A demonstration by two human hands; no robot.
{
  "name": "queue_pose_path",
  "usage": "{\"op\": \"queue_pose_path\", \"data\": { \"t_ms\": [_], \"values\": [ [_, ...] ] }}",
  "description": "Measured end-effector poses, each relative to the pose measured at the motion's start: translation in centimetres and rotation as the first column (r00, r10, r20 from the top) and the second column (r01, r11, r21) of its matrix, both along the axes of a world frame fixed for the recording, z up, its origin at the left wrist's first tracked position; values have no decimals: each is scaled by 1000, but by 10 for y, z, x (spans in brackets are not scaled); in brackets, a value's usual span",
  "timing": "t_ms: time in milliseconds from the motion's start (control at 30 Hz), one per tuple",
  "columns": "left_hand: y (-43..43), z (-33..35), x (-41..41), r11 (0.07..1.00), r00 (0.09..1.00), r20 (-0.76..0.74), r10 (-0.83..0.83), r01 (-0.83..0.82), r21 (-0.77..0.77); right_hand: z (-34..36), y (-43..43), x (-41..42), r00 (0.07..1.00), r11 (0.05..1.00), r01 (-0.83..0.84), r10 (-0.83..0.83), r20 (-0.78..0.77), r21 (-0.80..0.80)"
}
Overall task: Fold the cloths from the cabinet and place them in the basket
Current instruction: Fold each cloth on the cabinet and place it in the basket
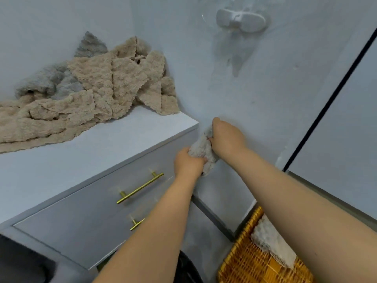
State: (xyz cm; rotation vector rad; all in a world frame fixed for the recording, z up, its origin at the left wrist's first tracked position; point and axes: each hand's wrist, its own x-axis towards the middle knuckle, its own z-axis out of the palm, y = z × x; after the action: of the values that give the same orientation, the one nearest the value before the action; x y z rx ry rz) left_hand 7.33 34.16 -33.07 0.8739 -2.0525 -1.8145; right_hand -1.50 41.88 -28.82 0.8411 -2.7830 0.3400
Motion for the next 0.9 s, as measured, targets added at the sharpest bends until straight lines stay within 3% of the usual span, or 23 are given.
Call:
{"op": "queue_pose_path", "data": {
  "t_ms": [100, 200, 367, 533, 633, 700, 733, 767, 800, 833, 900],
  "values": [
    [37, -24, 1, 978, 995, -5, 99, -96, 185, -15, 27, 5, 997, 993, -56, 62, -56, 107],
    [68, -51, 5, 964, 995, 57, 85, -96, 246, -33, 55, 11, 986, 972, -132, 149, -79, 194],
    [92, -72, 13, 975, 959, 181, -218, 205, 90, -68, 115, 24, 903, 915, -301, 364, -230, 267],
    [114, -88, 16, 894, 862, 285, -420, 448, -35, -99, 174, 29, 892, 898, -396, 426, -152, 192],
    [127, -97, 11, 824, 775, 340, -532, 567, -4, -118, 197, 26, 960, 954, -279, 281, -1, 114],
    [141, -106, 9, 821, 753, 359, -552, 566, 75, -128, 205, 23, 976, 998, -27, 38, 216, -56],
    [149, -112, 7, 831, 753, 366, -548, 540, 134, -132, 207, 23, 933, 976, 144, -78, 353, -165],
    [159, -118, 6, 841, 754, 372, -541, 492, 226, -135, 211, 20, 848, 901, 334, -159, 506, -276],
    [165, -121, 7, 840, 757, 374, -535, 429, 333, -137, 212, 18, 729, 769, 516, -163, 665, -377],
    [173, -124, 4, 817, 752, 376, -542, 367, 444, -141, 218, 14, 582, 594, 679, -76, 810, -432],
    [182, -128, -3, 755, 732, 366, -575, 303, 581, -150, 236, 5, 322, 287, 888, 167, 932, -359]
  ]
}}
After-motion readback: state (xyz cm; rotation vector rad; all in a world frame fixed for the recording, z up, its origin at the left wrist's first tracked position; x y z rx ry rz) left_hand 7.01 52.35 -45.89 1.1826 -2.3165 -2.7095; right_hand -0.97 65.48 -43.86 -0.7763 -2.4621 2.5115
